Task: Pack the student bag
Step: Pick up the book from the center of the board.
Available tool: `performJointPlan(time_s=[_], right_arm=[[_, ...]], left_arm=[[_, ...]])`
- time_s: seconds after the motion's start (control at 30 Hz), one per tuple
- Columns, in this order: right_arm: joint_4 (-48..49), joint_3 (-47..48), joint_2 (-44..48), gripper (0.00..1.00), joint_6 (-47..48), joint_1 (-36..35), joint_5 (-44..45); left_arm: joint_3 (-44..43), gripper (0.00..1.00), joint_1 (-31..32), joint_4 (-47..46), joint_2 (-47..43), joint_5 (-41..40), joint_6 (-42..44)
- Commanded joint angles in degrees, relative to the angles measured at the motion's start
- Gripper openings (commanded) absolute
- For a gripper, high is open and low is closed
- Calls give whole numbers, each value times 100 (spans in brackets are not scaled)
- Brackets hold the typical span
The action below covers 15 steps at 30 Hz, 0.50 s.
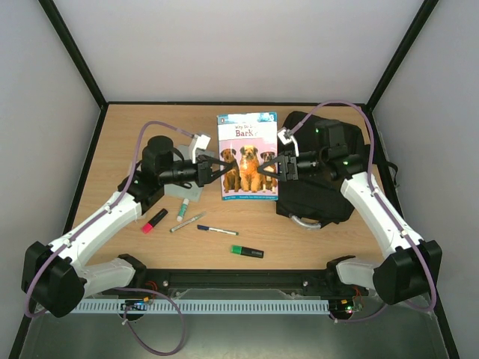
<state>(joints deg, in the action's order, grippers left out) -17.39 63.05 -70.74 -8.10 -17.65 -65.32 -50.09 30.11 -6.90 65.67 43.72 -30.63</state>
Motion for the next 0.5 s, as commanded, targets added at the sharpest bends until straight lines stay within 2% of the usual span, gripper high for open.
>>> performJointPlan(time_s=[0.0, 0.2, 0.23, 0.27, 0.37, 0.4, 0.47], right_arm=[[289, 171, 31, 22, -354, -21, 154], [245, 40, 116, 2, -416, -15, 620], [228, 26, 140, 1, -392, -18, 682], [186, 24, 166, 1, -359, -12, 787], [-9, 53, 274, 1, -137, 63, 1184], [-100, 58, 349, 1, -61, 157, 1348], [-274, 2, 517, 1, 63, 459, 1715]], left_arm=[[84, 2, 39, -97, -63, 162, 99], [121, 2, 34, -89, -34, 116, 152], [116, 2, 29, -84, -20, 85, 162], [102, 9, 38, -67, 18, 42, 177], [49, 50, 30, -27, 171, -110, 170], [25, 59, 30, -24, 242, -189, 137], [-32, 68, 31, -9, 407, -337, 54]])
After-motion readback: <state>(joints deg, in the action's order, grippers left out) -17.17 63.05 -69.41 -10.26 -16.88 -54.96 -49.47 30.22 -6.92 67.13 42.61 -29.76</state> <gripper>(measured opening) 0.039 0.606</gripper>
